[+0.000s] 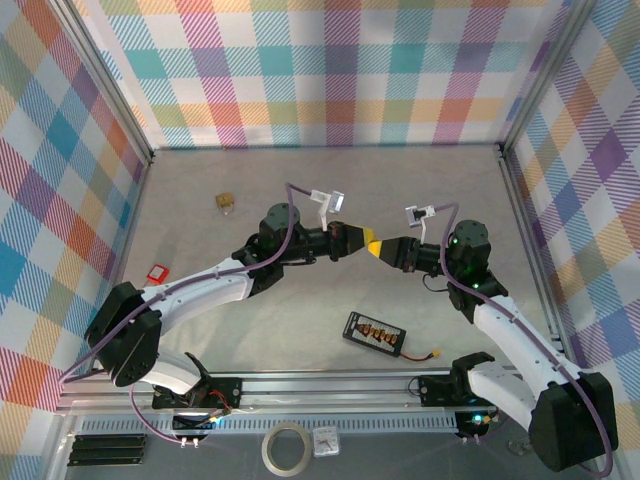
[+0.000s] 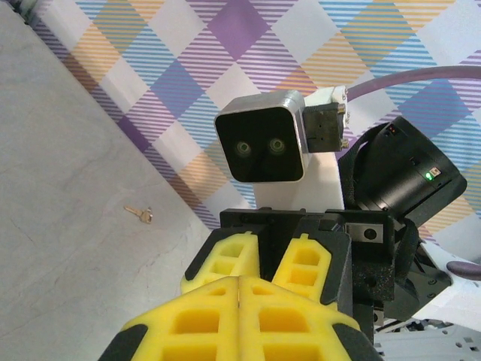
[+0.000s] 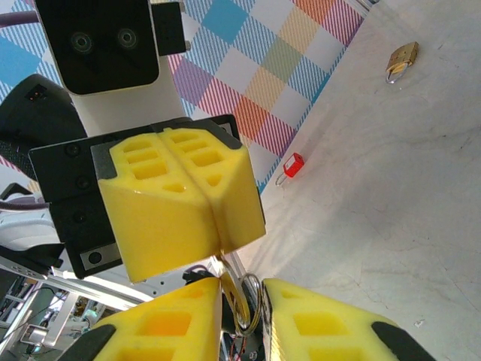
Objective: Unlock with the key
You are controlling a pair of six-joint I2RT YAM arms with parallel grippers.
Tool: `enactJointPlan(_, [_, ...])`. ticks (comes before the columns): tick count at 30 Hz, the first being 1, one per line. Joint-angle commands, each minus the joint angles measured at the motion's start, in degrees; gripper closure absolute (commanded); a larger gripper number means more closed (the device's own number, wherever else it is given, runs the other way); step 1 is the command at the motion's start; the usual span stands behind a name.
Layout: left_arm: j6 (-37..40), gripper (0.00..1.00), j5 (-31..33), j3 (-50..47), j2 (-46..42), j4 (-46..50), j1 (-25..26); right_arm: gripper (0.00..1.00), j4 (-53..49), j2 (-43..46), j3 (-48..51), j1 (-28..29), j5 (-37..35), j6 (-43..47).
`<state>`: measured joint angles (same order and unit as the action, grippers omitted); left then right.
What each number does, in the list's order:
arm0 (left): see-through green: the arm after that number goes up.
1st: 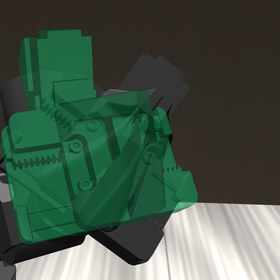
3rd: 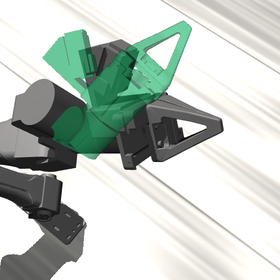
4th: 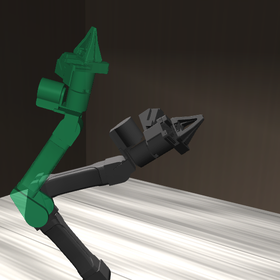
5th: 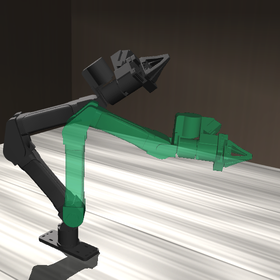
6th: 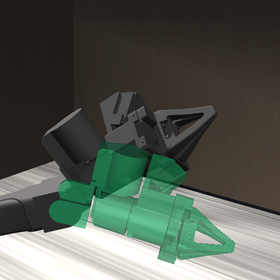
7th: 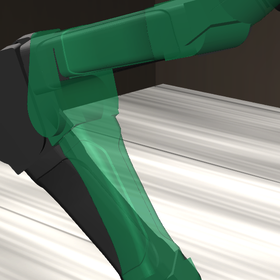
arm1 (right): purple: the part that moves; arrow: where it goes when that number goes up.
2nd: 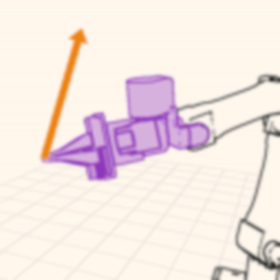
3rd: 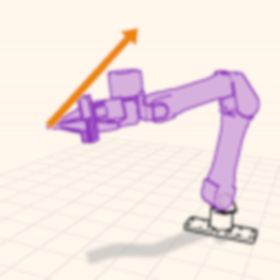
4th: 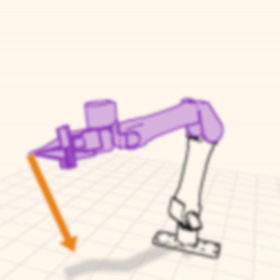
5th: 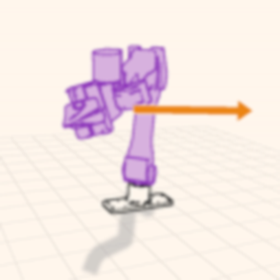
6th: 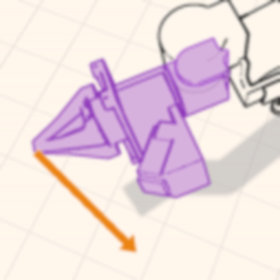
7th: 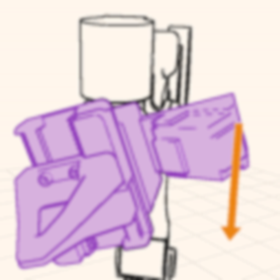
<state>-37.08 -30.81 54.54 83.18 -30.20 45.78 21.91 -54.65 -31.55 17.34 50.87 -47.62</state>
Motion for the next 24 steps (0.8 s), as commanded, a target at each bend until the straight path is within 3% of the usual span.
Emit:
enactJointPlan(1, [-0.54, 1.0, -0.83, -0.87, 0.24, -3.08, 0.54, 0.77, 2.48, -0.08, -1.5, 0.37, 0.67, 0.12])
enactJointPlan(9, [-0.36, 1.0, -0.31, -1.46, -0.29, -2.84, 0.64, 0.84, 0.81, -0.01, -2.8, 0.41, 0.54, 1.21])
enactJointPlan(14, [-0.14, 1.0, 0.13, -1.53, -0.55, -2.69, 0.65, 1.0, 0.57, 0.07, -2.96, 0.41, 0.98, 1.21])
enactJointPlan(20, [1.15, 1.0, 2.91, -0.29, -0.55, 3.52, 0.63, 1.0, -5.76, 1.58, -4.66, 0.36, 0.68, 4.84])
enactJointPlan(21, [1.45, 0.93, 3.67, -0.31, -0.92, 4.55, 0.64, 1.0, -7.09, 1.96, -5.18, 0.41, 0.58, 5.71])
enactJointPlan(22, [1.79, 0.75, 5.48, -0.2, -1.44, 6.24, 0.63, 1.0, -8.41, 2.33, -5.63, 0.41, 0.47, 6.59])
enactJointPlan(24, [2.74, 0.63, 9.03, 0.29, -2.9, 10.41, 0.46, 1.0, -11.34, 2.85, -6.46, 0.34, 0.2, 8.55])
